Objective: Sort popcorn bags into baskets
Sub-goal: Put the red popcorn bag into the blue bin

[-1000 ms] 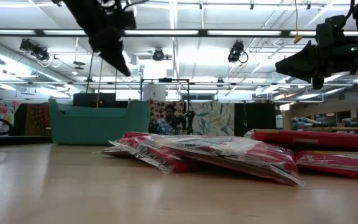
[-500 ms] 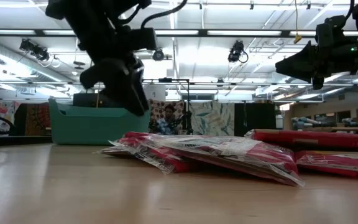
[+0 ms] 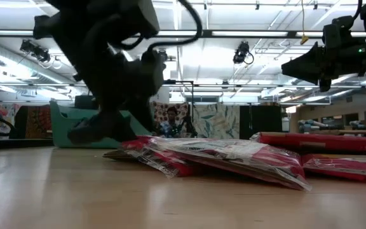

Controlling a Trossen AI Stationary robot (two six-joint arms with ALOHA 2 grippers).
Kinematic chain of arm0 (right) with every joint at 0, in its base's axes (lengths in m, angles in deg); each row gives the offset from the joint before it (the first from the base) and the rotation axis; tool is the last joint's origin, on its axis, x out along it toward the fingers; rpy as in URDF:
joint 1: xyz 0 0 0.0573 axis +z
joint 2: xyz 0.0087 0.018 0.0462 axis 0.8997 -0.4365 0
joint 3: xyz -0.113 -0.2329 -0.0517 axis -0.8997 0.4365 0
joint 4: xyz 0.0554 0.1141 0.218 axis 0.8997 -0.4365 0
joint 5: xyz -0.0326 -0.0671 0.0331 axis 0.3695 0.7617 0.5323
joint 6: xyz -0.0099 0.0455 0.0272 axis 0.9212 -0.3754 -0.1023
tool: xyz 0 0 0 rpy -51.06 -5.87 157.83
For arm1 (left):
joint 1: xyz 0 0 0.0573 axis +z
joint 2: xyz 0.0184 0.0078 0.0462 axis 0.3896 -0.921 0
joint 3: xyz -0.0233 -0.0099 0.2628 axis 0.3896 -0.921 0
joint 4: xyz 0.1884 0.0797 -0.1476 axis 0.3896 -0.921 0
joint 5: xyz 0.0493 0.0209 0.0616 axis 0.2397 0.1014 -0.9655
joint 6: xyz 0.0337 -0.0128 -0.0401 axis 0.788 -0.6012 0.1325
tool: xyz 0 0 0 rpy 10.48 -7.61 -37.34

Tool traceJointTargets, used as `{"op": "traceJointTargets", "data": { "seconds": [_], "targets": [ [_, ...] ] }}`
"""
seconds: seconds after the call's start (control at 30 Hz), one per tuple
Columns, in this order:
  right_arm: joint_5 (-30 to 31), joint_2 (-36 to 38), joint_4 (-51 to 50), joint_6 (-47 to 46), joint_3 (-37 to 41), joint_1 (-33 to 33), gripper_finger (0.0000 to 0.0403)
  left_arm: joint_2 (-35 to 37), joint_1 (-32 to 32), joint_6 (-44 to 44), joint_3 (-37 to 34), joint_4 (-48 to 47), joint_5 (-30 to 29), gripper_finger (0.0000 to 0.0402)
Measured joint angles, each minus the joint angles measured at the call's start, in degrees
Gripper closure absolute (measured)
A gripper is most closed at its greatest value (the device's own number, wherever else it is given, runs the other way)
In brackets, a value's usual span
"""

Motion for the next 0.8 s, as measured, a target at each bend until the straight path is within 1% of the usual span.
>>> {"op": "traceJointTargets", "data": {
  "seconds": [0.17, 0.27, 0.43, 0.57, 0.67, 0.8],
  "targets": [
    [0.0, 0.0, -0.01, 0.01, 0.0, -0.01, 0.0293, -1.93, 0.3, 0.43, 0.04, -1.35, -1.74, 0.0208],
    [0.0, 0.0, 0.0, 0.01, 0.0, -0.02, 0.0292, -2.33, 0.56, -0.22, 0.11, -1.41, -1.97, 0.0241],
    [0.01, 0.0, -0.02, 0.01, 0.0, 0.0, 0.0292, -2.37, 0.86, -5.91, 1.1, -1.78, -2.71, 0.0317],
    [0.0, 0.0, -0.02, 0.01, 0.0, 0.0, 0.0292, -2.34, 1.66, -9.43, 4.57, -7.16, -0.57, 0.0381],
    [0.02, 0.0, -0.02, 0.01, 0.0, -0.02, 0.0293, -0.82, 2.7, -12.2, 8.13, -15.28, 2.87, 0.0389],
    [0.02, 0.0, -0.04, 0.01, 0.0, -0.02, 0.0292, 4.35, 5.65, -17.23, 11.52, -26.78, 8.98, 0.0385]
  ]
}}
